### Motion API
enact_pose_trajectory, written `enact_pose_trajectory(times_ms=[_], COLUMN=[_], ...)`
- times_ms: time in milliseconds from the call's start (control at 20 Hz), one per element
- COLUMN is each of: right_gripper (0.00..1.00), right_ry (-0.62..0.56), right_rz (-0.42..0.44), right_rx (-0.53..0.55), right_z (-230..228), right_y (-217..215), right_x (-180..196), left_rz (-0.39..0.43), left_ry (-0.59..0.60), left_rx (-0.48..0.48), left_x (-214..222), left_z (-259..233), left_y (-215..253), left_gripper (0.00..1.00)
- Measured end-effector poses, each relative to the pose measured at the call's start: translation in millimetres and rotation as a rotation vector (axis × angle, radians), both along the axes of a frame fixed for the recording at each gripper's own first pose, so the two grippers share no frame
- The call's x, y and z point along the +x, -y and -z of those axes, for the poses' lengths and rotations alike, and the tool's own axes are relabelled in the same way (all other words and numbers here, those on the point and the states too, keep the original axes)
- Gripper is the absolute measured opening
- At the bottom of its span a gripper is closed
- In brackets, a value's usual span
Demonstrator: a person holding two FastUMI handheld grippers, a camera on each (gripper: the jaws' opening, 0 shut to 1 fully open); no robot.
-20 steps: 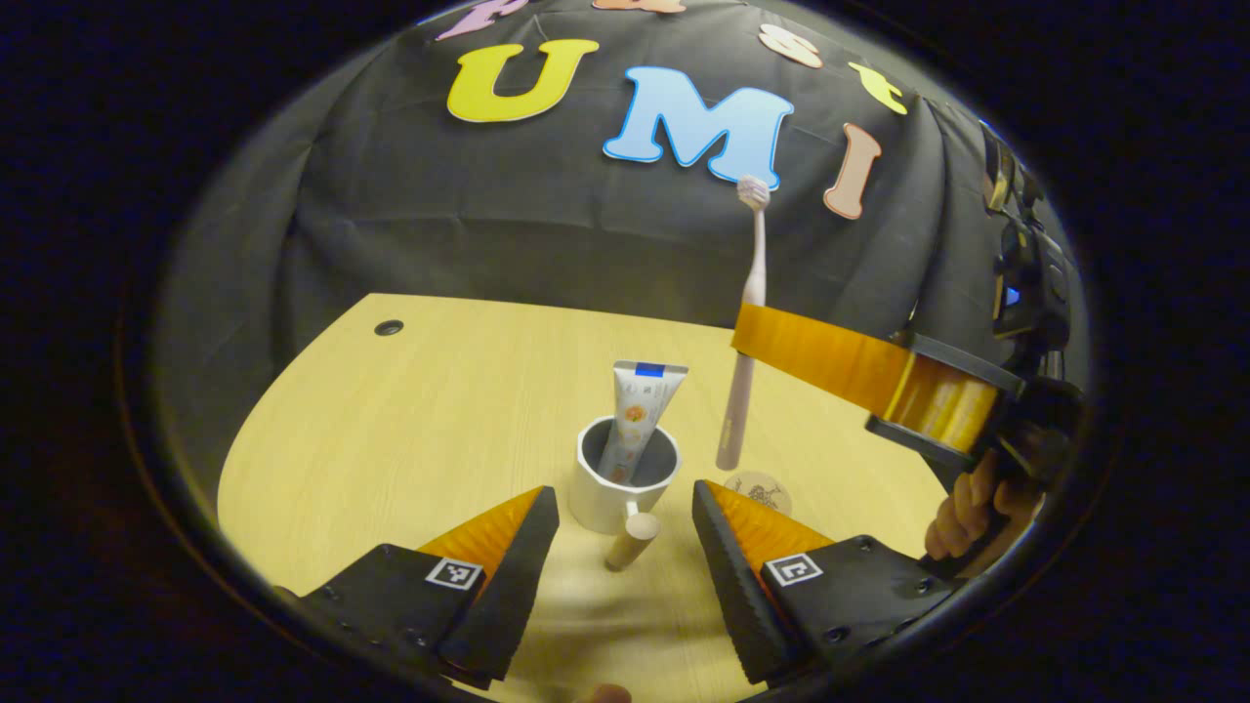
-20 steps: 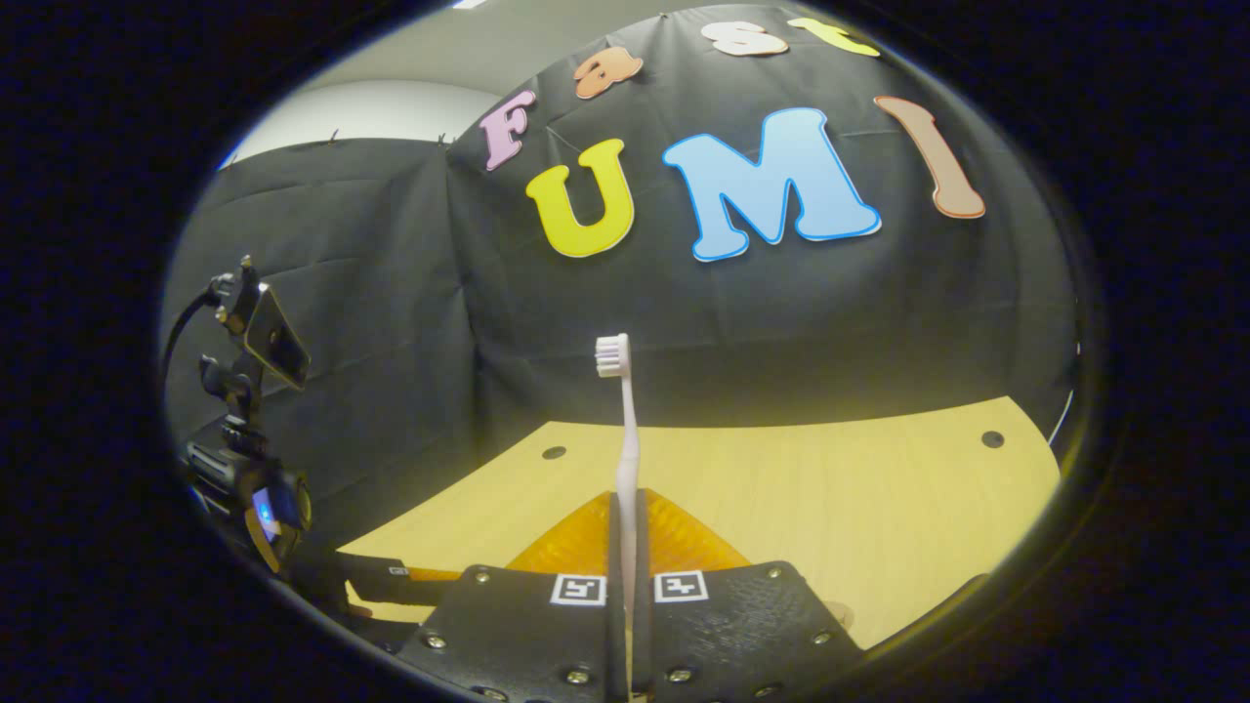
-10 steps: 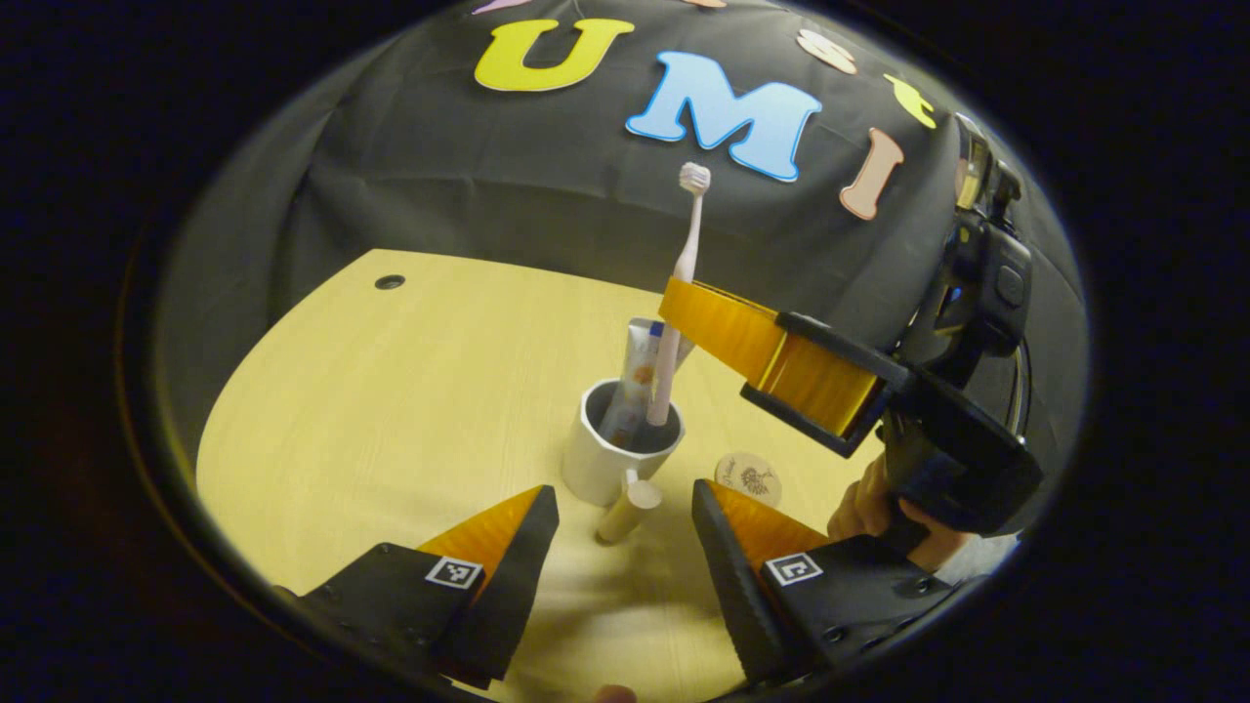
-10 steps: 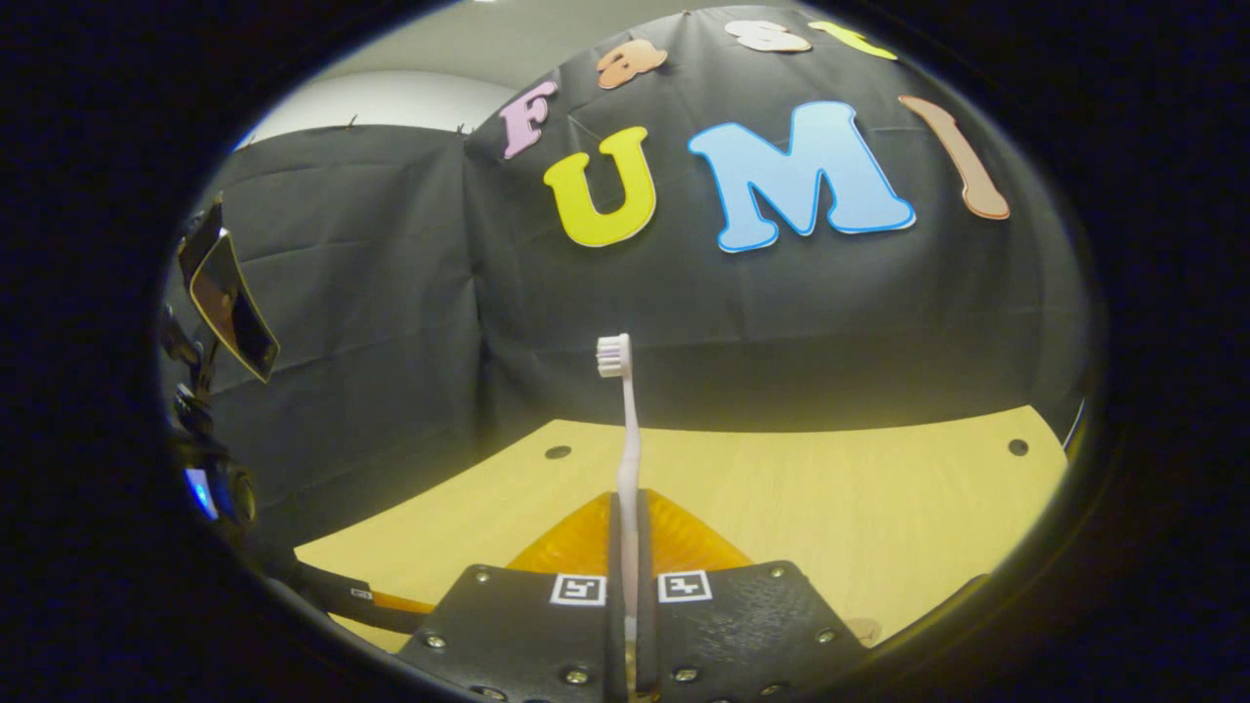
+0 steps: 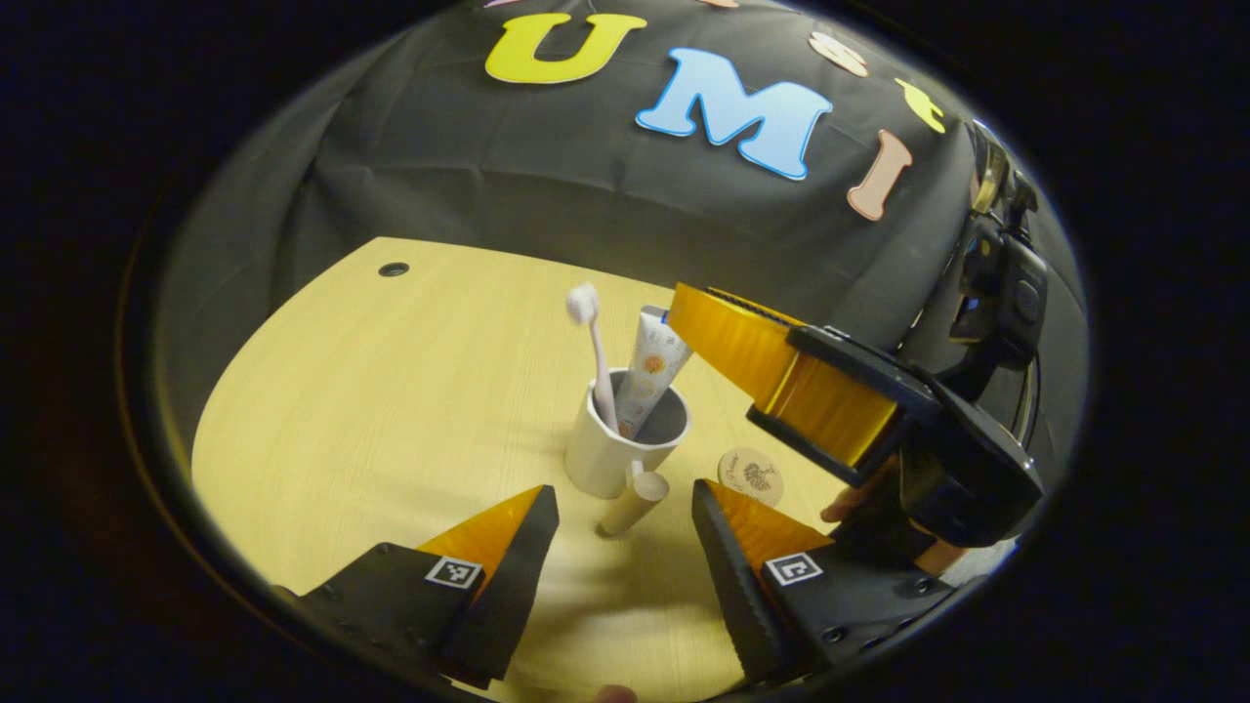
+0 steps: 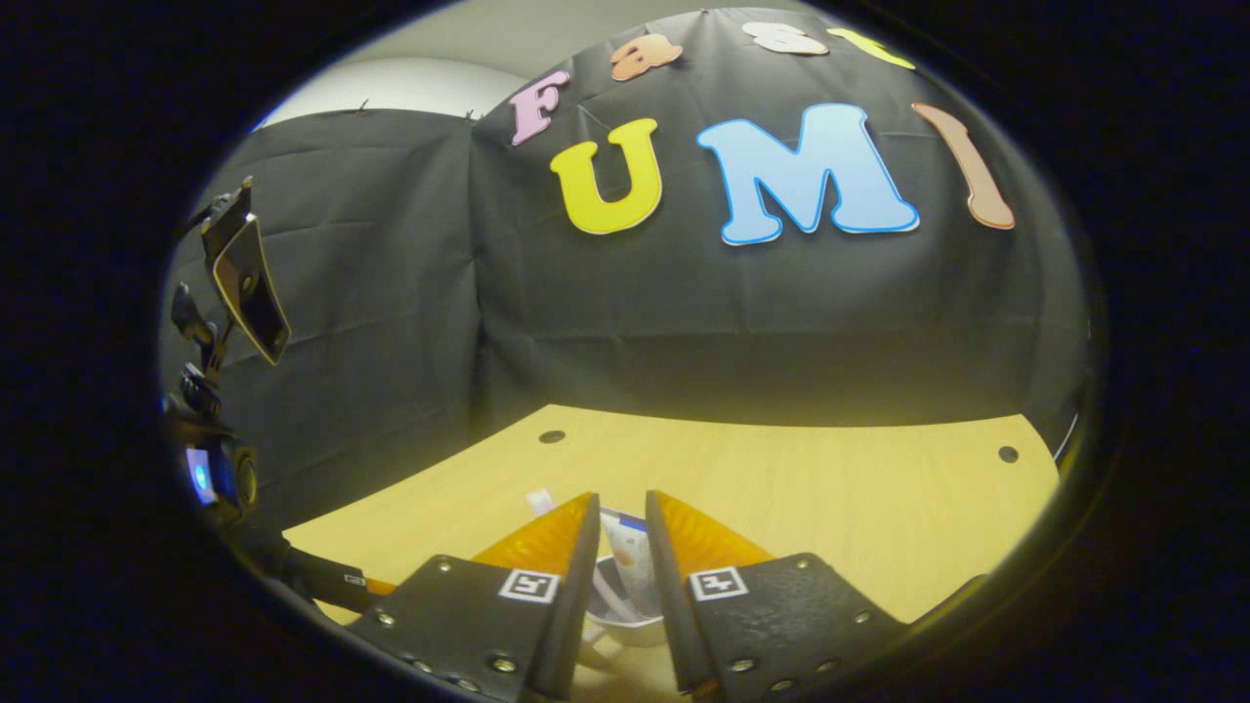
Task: Put the toothbrush and toothpaste on the desktop into the cup, then pick up the cup and place it on the coaster on the desktop.
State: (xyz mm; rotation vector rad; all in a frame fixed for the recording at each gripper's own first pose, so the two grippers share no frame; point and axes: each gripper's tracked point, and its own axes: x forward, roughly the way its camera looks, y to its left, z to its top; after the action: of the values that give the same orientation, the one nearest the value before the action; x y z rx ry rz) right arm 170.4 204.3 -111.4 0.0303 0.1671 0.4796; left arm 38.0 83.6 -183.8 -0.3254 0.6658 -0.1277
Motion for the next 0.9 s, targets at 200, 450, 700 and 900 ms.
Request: enact_pose_trajectory(times_ms=[200, 450, 700, 900], right_gripper=[0.65, 0.85, 0.85, 0.85], right_ry=[0.026, 0.053, 0.032, 0.027], right_rz=[0.025, 0.113, 0.185, 0.243], right_rx=[-0.005, -0.014, 0.009, -0.004], right_z=[-13, -31, -48, -56], right_y=[11, 40, 78, 113], right_x=[-10, -15, -31, -42], left_rz=[0.004, 0.001, -0.001, 0.011], left_ry=[-0.009, -0.031, -0.083, -0.134], left_rx=[-0.006, -0.015, 0.004, 0.037], left_x=[1, 2, 5, 19], left_z=[9, 16, 28, 38], left_y=[0, 0, 3, 10], left_gripper=[0.91, 0.90, 0.90, 0.90])
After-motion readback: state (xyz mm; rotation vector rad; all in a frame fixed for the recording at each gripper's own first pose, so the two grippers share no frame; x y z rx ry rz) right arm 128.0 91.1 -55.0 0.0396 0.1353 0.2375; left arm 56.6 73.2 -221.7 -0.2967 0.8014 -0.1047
